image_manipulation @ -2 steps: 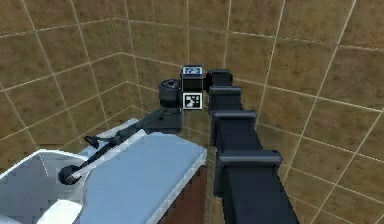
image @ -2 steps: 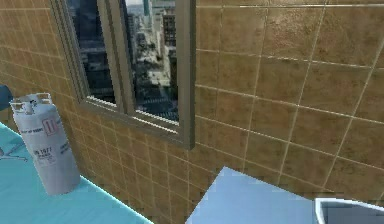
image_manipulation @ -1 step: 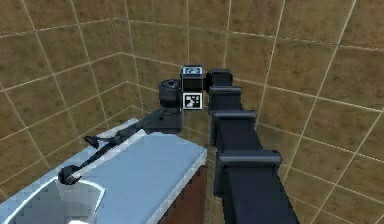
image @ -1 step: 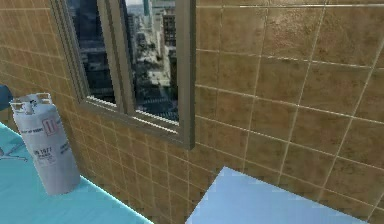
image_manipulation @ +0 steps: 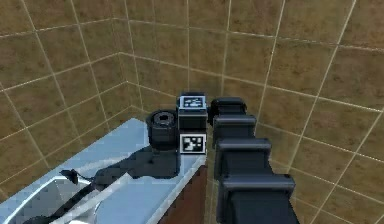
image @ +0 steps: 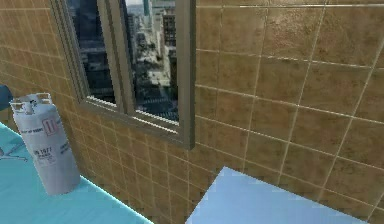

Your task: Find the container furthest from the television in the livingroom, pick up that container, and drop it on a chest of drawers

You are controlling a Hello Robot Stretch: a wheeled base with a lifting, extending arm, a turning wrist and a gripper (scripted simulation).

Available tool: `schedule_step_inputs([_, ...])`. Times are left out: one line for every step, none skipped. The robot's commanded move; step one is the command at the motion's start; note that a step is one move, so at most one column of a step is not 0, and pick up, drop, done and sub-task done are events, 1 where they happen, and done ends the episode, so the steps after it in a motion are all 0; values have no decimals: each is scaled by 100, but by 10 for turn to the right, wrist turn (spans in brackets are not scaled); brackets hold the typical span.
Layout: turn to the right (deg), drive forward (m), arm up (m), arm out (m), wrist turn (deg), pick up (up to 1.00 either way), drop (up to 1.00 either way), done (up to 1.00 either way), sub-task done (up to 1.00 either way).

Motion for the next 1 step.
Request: schedule_step_inputs([0,0,0,0,0,0,0,100,0])
